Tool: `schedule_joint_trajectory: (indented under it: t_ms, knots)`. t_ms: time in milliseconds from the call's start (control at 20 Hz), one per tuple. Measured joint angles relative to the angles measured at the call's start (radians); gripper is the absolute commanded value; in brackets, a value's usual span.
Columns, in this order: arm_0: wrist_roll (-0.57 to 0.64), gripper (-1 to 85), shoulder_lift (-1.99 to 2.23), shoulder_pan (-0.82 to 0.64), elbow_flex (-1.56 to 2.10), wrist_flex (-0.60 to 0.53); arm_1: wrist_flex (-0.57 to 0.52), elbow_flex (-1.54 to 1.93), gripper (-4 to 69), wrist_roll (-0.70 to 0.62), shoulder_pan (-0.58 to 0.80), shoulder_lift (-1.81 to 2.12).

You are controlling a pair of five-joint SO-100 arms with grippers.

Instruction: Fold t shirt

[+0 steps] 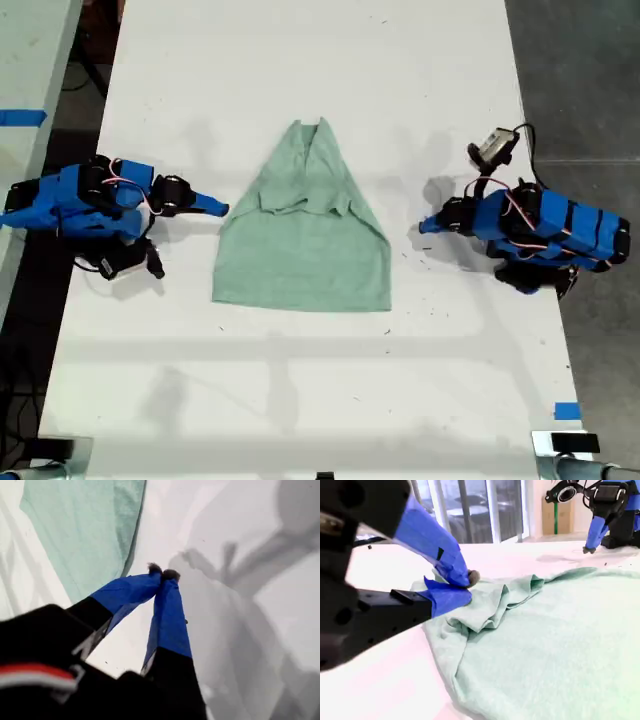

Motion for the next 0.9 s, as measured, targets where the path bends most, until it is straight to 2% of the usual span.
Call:
schedule_joint_trajectory:
  t_ms: [900]
  knots:
    - [-0.012, 0.0, 0.0, -0.018, 0.0, 0.0, 0.0, 0.0, 1.0, 0.0, 0.0, 0.0]
